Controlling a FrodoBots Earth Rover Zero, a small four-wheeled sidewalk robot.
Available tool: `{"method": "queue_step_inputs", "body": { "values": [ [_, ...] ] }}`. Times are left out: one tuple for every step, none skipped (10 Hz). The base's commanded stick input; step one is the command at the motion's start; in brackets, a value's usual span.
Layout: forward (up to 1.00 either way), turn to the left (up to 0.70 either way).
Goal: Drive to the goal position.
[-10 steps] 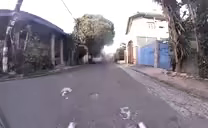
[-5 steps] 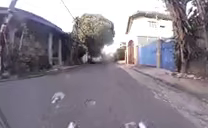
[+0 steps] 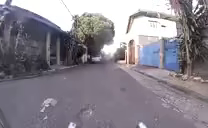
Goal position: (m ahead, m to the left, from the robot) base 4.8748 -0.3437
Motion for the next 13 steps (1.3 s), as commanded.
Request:
{"method": "queue_step_inputs", "body": {
  "values": [
    [0.7, -0.29],
    [0.7, -0.06],
    [0.7, -0.02],
    [0.7, 0.0],
    [0.7, 0.0],
    [0.7, 0.0],
    [0.7, 0.0],
    [0.7, 0.0],
    [0.7, 0.0],
    [0.7, 0.0],
    [0.7, 0.0],
    [0.7, 0.0],
    [0.7, 0.0]
  ]
}}
